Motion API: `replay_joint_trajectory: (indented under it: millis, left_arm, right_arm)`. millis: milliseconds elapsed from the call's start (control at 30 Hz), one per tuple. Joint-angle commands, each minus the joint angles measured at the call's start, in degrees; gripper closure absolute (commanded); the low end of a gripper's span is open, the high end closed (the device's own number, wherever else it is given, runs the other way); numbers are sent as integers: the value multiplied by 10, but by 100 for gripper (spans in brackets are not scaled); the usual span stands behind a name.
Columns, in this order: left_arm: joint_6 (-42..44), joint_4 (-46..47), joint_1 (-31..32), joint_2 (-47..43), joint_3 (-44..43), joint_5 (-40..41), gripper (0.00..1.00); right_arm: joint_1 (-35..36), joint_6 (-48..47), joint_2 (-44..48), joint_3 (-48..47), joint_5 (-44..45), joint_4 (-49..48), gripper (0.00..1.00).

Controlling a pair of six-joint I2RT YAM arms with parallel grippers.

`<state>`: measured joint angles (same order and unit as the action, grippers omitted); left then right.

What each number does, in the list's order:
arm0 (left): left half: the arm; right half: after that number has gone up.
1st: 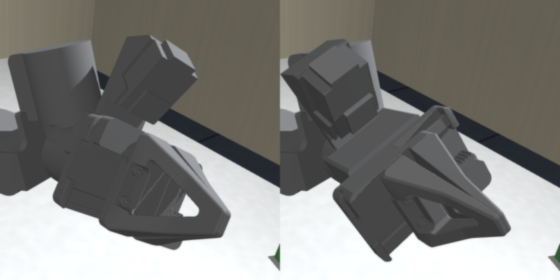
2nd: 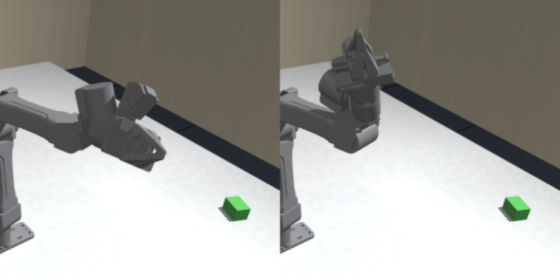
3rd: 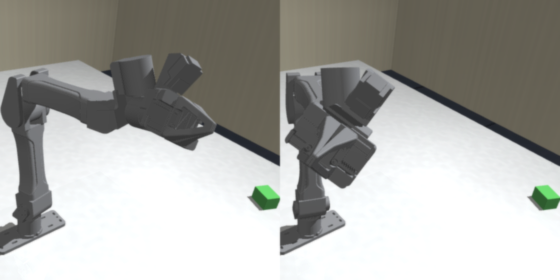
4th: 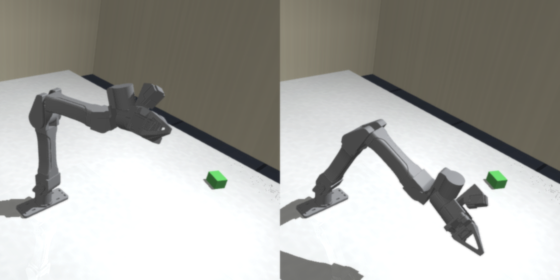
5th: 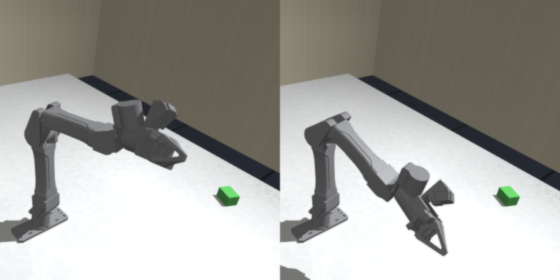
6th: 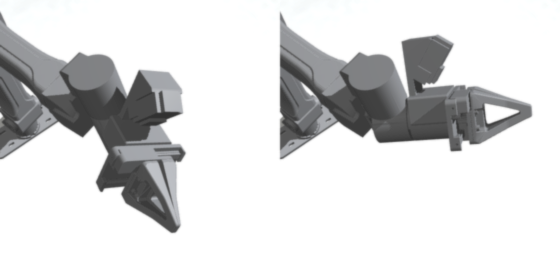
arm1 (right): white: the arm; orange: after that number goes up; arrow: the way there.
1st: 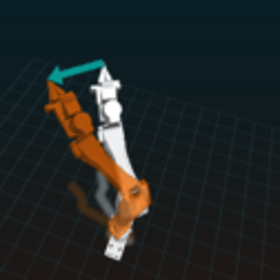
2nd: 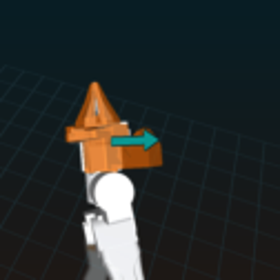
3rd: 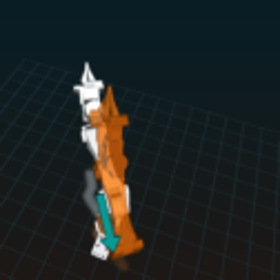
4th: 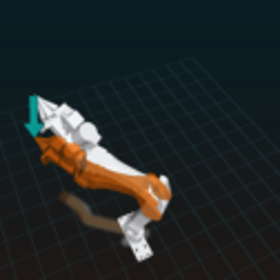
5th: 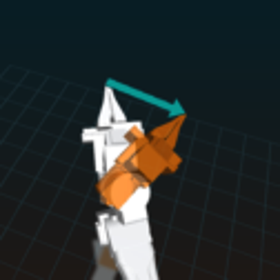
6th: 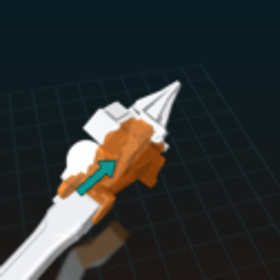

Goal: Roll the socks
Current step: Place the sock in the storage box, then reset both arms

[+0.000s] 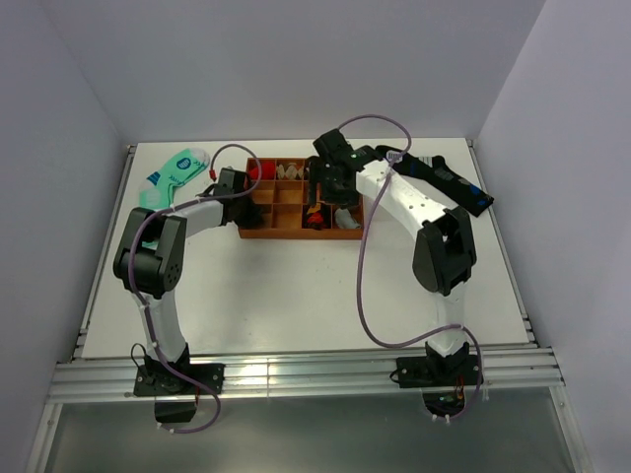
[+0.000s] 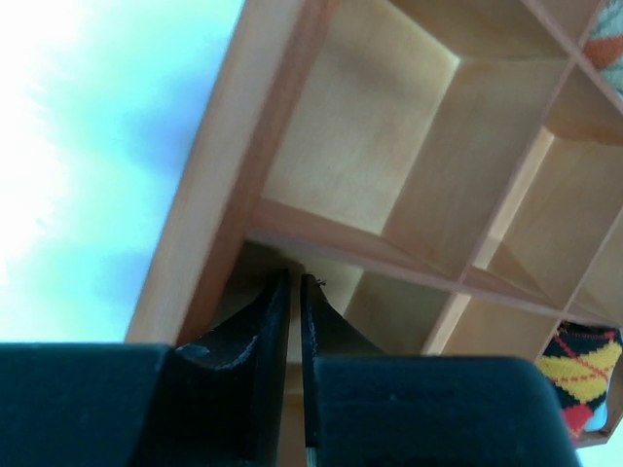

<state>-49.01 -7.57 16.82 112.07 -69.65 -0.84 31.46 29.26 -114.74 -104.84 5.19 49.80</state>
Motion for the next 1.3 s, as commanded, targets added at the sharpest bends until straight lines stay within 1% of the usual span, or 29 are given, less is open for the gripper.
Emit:
replay_joint_trajectory:
  millis: [0,100,167,233,267,300,400,433,500,533,600,633,700,733,767,800,833,900,933,1067,1133,1200,1267]
  left_arm:
    - [3,17,10,-45,5,0,84]
    - [14,24,13,-67,-1,-5,77]
    - [23,23,14,-82,-14,-9,75]
    - [34,16,14,-102,-22,-14,71]
    - [37,12,14,-110,-29,-14,71]
    - [39,6,14,-119,-33,-10,68]
    - [47,-14,14,-169,-37,-5,65]
    - [50,-21,15,-201,-36,-6,58]
    - [57,-37,17,-241,-25,-3,52]
    - [64,-45,19,-284,-20,3,52]
    - [73,-63,29,-332,5,-2,51]
    - [82,-67,37,-379,24,-6,51]
    - [90,-102,44,-429,41,-7,51]
    - [103,-110,56,-481,66,-7,51]
    - [109,-116,61,-508,80,-7,51]
    - [111,-138,65,-561,93,-7,50]
    - [119,-143,69,-588,125,-12,50]
    - [130,-167,72,-635,154,-25,50]
    - [141,-173,73,-675,176,-33,50]
    - [163,-207,73,-761,218,-34,49]
    - [175,-219,74,-802,238,-61,48]
    - [172,-213,76,-841,246,-61,48]
    - [175,-217,85,-856,240,-42,46]
  right_arm:
    - [-5,-8,51,8,11,-7,17]
    - [-6,-14,69,17,7,-13,16]
    - [-6,-16,79,28,7,-20,16]
    - [-7,-18,99,37,-4,-33,7]
    - [-7,-19,116,49,-4,-37,1]
    - [-7,-19,125,54,-4,-43,0]
    - [-7,-21,169,82,-5,-58,0]
    - [-8,-20,183,91,-5,-63,0]
    - [-7,-23,228,125,-17,-85,0]
    - [-8,-24,245,153,-19,-92,0]
    - [-8,-25,304,185,-19,-115,0]
    - [-8,-29,346,217,-19,-124,0]
    - [-8,-31,392,255,-19,-147,0]
    - [-8,-29,436,291,-19,-151,0]
    - [-8,-29,457,312,-19,-156,0]
    - [-8,-28,481,332,-19,-167,0]
    - [-8,-26,527,375,-15,-175,0]
    - [-8,-25,576,421,-13,-202,0]
    - [-9,-26,619,459,-11,-207,0]
    - [-9,-16,712,537,2,-229,0]
    - [-9,-9,755,571,-3,-240,0]
    - [-9,-9,778,585,7,-242,0]
    - [-8,-11,798,592,28,-238,0]
